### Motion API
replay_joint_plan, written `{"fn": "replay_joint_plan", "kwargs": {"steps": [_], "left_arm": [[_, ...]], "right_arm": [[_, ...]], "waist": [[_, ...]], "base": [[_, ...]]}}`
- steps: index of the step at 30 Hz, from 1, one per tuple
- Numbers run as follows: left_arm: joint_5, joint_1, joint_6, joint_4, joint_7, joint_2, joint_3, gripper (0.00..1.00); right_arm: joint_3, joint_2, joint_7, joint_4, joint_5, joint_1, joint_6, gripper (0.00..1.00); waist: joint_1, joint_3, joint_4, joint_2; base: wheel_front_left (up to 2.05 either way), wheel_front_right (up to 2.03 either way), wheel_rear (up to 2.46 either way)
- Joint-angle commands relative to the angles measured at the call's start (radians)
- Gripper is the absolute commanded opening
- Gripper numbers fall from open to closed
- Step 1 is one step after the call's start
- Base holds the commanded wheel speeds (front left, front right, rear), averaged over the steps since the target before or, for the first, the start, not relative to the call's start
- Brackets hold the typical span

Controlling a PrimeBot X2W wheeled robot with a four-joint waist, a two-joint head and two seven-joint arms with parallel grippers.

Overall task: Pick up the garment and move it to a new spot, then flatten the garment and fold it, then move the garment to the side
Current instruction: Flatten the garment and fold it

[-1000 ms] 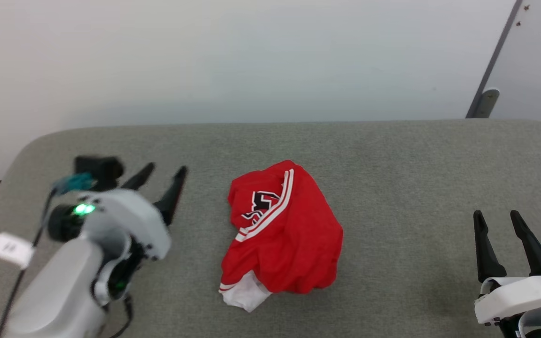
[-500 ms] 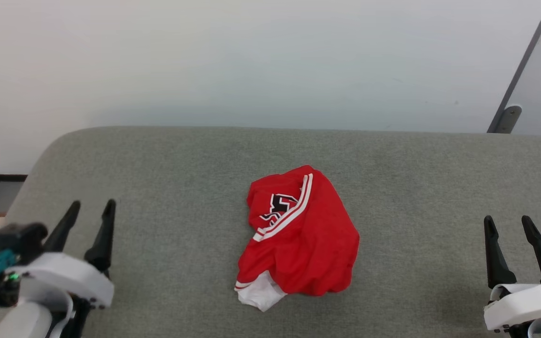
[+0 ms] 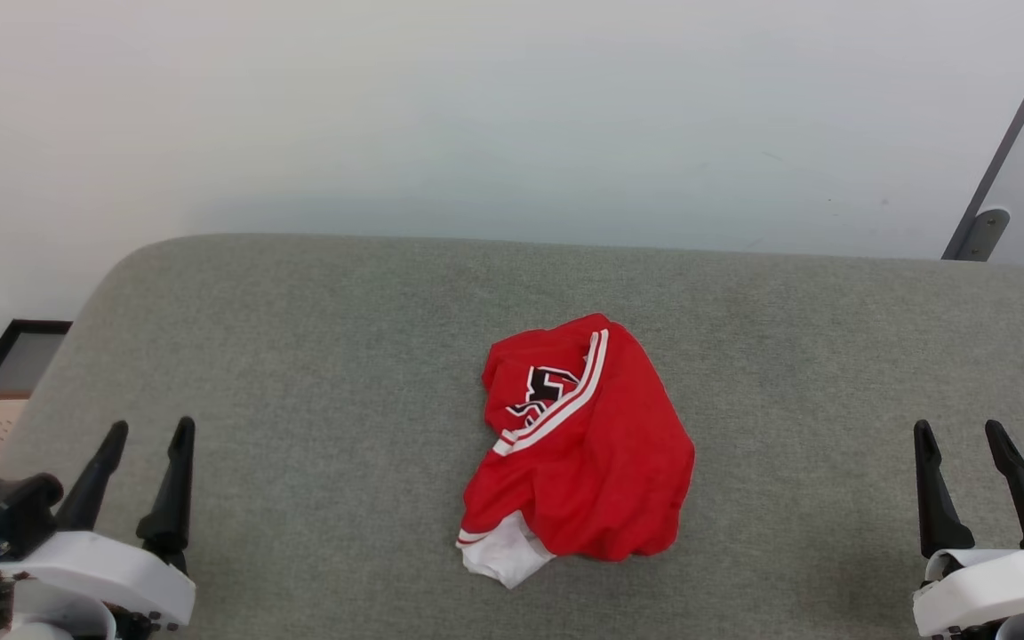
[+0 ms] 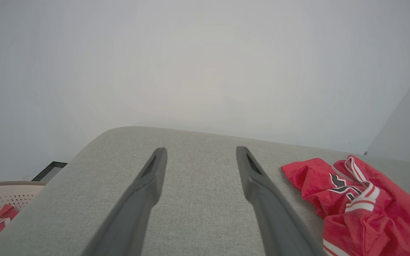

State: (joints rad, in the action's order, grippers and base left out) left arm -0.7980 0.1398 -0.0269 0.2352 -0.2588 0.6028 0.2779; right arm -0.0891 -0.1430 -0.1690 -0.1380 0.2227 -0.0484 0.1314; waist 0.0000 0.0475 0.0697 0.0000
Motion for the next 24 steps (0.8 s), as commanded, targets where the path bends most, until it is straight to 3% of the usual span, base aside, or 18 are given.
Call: {"fn": "replay_joint_plan", "kwargs": {"steps": [1, 16, 24], "left_arm": [[0.008, -0.011, 0.004, -0.006, -0.004, -0.003, -0.009, 1.0], [0.025, -0.033, 0.024, -0.027, -0.005, -0.009, -0.026, 1.0], [-0.011, 0.01, 0.061, -0.084, 0.125, 0.011, 0.024, 1.0]], "right_arm": [[0.001, 0.002, -0.007, -0.001, -0.003, 0.008, -0.001, 1.0], [0.005, 0.001, -0.008, -0.002, -0.003, 0.016, -0.001, 1.0], [0.007, 0.003, -0.007, -0.003, -0.01, 0.006, -0.001, 1.0]], "waist": [[0.0, -0.001, 0.0, 0.0], [0.0, -0.005, 0.001, 0.0], [0.0, -0.01, 0.001, 0.0]], "base": [[0.0, 0.0, 0.0], [0.0, 0.0, 0.0], [0.0, 0.0, 0.0]]}}
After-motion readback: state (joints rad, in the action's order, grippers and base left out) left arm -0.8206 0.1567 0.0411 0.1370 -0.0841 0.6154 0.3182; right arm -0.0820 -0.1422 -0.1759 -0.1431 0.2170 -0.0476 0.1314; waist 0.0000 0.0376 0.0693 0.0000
